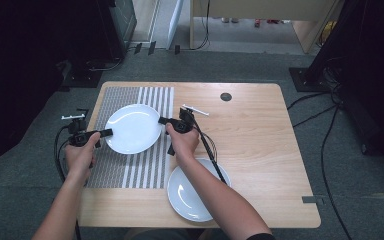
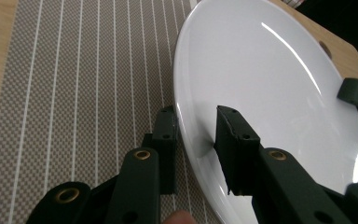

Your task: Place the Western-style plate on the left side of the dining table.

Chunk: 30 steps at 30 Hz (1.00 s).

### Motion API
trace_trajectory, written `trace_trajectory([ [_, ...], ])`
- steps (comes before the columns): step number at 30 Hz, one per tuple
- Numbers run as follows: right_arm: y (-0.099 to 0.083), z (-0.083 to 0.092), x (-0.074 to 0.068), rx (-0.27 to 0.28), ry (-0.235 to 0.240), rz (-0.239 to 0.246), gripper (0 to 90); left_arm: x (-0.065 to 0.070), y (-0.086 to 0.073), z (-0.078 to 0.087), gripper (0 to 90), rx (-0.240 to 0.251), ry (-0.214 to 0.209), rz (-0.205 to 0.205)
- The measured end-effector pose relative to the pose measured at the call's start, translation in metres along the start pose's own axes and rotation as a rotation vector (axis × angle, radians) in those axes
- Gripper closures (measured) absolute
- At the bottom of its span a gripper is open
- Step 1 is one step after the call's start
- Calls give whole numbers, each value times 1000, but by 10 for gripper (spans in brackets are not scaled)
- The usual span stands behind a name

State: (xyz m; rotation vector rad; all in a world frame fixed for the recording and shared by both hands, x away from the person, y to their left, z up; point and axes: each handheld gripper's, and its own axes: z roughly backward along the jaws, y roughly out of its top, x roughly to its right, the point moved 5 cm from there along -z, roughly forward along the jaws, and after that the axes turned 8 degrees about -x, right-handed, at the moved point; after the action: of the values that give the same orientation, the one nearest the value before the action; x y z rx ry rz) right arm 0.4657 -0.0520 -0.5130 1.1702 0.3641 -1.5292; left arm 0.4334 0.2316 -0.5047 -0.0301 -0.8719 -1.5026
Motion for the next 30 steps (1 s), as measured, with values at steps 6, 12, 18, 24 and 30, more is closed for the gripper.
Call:
trace_trajectory([
  [6, 10, -14, 10, 7, -35, -34, 889, -6, 13, -13, 709, -19, 9, -4],
  [12, 11, -29, 11, 2, -41, -39, 887, -20, 18, -15, 714, -21, 20, 14],
  [18, 8, -43, 13, -14, -60, -42, 884, -31, 16, -18, 713, -27, 38, 30],
  [24, 4, -49, 15, -31, -75, -30, 880, -35, 13, -21, 710, -42, 55, 29],
  [30, 3, -51, 20, -41, -89, -35, 877, -35, 9, -24, 699, -65, 69, 17],
])
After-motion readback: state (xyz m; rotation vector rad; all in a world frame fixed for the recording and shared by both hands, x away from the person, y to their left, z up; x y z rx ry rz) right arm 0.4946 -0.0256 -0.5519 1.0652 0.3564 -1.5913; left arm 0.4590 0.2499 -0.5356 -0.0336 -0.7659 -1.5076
